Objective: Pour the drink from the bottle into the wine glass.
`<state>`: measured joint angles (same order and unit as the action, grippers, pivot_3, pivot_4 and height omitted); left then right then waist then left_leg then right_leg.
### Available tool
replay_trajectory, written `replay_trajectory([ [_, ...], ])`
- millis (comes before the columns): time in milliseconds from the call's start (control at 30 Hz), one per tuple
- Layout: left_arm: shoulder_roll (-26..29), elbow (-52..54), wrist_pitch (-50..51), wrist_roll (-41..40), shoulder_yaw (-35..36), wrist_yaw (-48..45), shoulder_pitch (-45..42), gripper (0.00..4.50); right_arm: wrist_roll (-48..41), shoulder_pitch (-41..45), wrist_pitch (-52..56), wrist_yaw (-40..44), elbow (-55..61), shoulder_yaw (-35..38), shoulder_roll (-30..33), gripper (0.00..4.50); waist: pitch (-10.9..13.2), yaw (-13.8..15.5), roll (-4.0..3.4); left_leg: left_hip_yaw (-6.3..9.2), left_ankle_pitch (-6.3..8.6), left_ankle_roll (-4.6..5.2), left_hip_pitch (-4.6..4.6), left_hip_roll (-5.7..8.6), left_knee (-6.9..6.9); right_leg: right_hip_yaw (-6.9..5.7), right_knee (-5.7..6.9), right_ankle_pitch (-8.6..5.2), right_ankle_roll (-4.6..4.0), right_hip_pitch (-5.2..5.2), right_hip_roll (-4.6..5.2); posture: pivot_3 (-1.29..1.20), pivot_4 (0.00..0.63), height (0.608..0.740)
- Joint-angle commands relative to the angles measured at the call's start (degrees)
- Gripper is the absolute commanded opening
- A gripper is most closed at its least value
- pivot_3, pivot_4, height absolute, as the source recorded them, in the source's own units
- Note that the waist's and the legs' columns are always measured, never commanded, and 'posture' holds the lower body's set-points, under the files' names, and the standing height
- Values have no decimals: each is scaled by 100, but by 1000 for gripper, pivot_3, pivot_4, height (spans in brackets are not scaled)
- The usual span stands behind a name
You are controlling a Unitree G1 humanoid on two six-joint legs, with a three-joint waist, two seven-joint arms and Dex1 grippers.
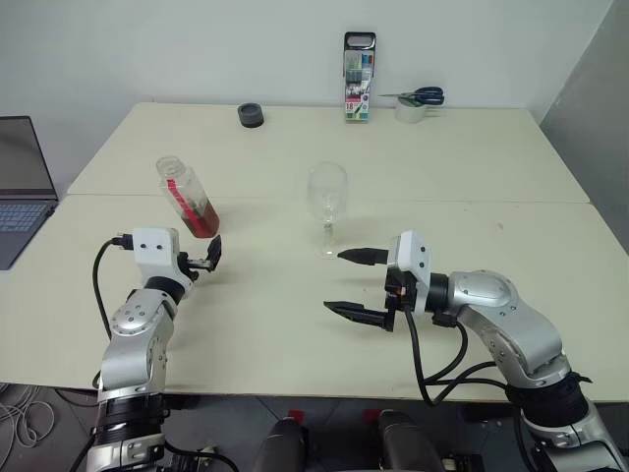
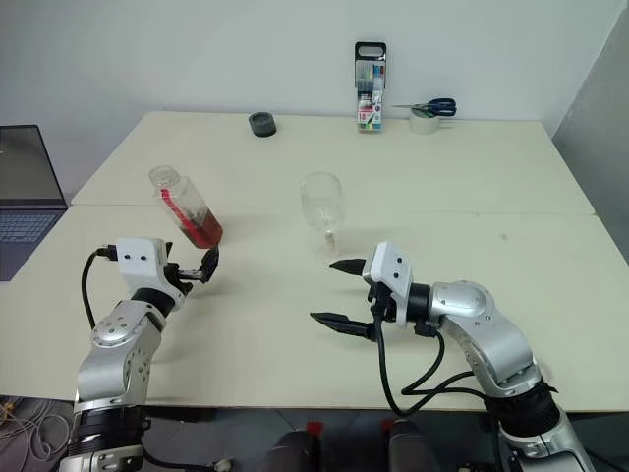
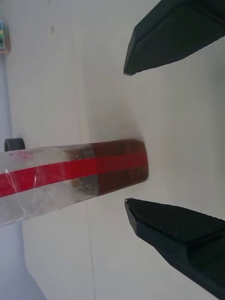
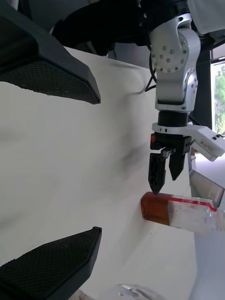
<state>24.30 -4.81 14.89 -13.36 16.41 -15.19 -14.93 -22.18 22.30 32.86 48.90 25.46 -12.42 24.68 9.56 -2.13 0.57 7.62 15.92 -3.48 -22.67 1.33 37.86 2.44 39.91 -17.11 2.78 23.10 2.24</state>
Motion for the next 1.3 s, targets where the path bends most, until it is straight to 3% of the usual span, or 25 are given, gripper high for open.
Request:
replay_trajectory([
  [33, 154, -207, -205, 15, 169, -6, -247, 4500, -278, 162, 197, -120, 309, 139, -22, 4482, 0, 0, 0, 0, 0, 0, -1, 0, 0, 0, -1, 0, 0, 1, 0, 0, 150, 740],
  [200, 226, -480, -342, 36, 160, -22, -427, 4500, -497, 338, 432, -373, 353, 238, -105, 4482, 0, 0, 0, 2, -1, -2, -2, 0, -1, 0, -1, 0, 0, 1, 1, 0, 150, 740],
  [567, 282, -644, -439, 6, 209, -27, -582, 4500, -104, 604, 548, -1148, 297, 197, -95, 4482, 0, -1, 1, 2, -2, -4, -4, 0, -1, 0, 0, 0, 0, 4, 1, 0, 150, 740],
  [1300, 704, -2384, -666, 76, 34, -686, -1840, 4500, -192, 887, 683, -1384, 281, 217, -254, 4482, 0, -8, 2, 5, -6, -10, -8, 5, 0, -6, 0, 0, 0, 7, 1, 0, 150, 740],
])
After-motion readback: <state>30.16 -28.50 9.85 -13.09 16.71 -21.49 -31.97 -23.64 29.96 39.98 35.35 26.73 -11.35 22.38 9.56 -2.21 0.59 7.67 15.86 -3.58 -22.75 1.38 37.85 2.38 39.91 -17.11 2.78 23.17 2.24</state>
